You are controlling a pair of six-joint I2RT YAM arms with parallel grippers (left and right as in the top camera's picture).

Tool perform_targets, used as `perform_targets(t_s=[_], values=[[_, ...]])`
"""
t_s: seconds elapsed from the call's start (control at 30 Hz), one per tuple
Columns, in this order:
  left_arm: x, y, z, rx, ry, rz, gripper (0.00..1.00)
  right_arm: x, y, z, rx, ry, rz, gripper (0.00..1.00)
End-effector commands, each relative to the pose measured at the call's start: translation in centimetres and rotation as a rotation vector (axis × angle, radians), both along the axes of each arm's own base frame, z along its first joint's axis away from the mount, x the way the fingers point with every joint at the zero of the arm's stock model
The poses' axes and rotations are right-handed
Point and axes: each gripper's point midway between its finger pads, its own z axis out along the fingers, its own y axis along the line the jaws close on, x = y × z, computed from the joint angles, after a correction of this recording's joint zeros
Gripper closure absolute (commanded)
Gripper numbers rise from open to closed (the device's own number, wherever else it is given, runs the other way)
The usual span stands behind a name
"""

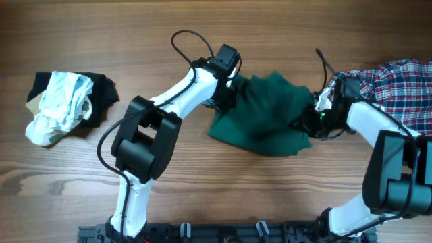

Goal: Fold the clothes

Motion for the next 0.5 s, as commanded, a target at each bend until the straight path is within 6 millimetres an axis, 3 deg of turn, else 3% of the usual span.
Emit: perform_targets(t_s=[0.0, 0.1, 0.2, 0.37, 0.47], values=[[0.3, 0.2, 0.4, -0.004, -0.008, 0.02, 0.87, 0.7, -3.0, 1.7, -0.233, 0.016, 0.085, 0.96], [0.8, -0.3, 1.8, -0.044, -0.033, 0.019, 0.87, 0.9, -4.1, 4.1, -0.359, 0.049, 0.121, 0.96], [1.3, -0.6, 3.7, -0.084, -0.069, 0.02, 0.87, 1.2, -3.8, 6.0, -0.489, 0.057, 0.213, 0.96], [1.6, -0.5, 6.3, -0.117, -0.106, 0.023, 0.88, 0.5, -1.8, 6.2, -0.656, 0.054, 0.366, 0.96], [2.2, 0.7, 8.5, -0.133, -0.139, 0.052, 0.89, 0.2, -0.2, 6.4, -0.73, 0.034, 0.451, 0.96]])
